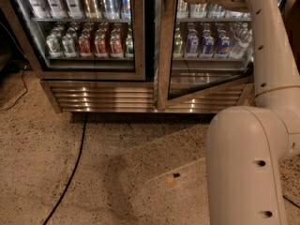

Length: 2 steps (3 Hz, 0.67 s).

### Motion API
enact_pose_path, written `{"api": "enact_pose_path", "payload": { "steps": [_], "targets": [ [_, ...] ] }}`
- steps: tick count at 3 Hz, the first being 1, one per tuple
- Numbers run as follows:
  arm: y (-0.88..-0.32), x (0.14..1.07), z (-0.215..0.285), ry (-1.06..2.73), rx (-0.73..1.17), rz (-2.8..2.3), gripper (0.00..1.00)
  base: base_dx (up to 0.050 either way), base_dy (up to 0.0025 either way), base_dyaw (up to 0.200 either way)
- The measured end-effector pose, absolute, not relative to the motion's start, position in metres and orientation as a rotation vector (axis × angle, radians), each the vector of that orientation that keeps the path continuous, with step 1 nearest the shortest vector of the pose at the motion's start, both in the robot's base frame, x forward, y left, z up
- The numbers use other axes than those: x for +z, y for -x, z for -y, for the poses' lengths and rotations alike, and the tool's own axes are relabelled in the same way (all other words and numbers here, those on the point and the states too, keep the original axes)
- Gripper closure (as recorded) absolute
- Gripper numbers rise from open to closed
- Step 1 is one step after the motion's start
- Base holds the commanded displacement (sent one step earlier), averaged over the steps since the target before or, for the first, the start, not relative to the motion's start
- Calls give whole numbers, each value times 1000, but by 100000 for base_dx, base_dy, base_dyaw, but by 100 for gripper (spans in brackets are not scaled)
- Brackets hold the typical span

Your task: Open right fridge door

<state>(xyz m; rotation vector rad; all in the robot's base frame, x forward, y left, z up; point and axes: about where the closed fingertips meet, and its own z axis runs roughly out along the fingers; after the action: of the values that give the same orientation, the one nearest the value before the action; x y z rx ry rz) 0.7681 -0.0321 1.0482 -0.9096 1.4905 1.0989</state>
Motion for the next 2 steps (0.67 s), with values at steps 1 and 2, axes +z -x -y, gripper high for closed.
{"api": "enact_pose_path", "payload": {
  "steps": [1, 2],
  "targets": [
    [-773, 1047, 38, 909, 1099, -1490, 100, 0, 0, 0],
    [-774, 1045, 41, 909, 1098, -1490, 100, 0, 0, 0]
  ]
}}
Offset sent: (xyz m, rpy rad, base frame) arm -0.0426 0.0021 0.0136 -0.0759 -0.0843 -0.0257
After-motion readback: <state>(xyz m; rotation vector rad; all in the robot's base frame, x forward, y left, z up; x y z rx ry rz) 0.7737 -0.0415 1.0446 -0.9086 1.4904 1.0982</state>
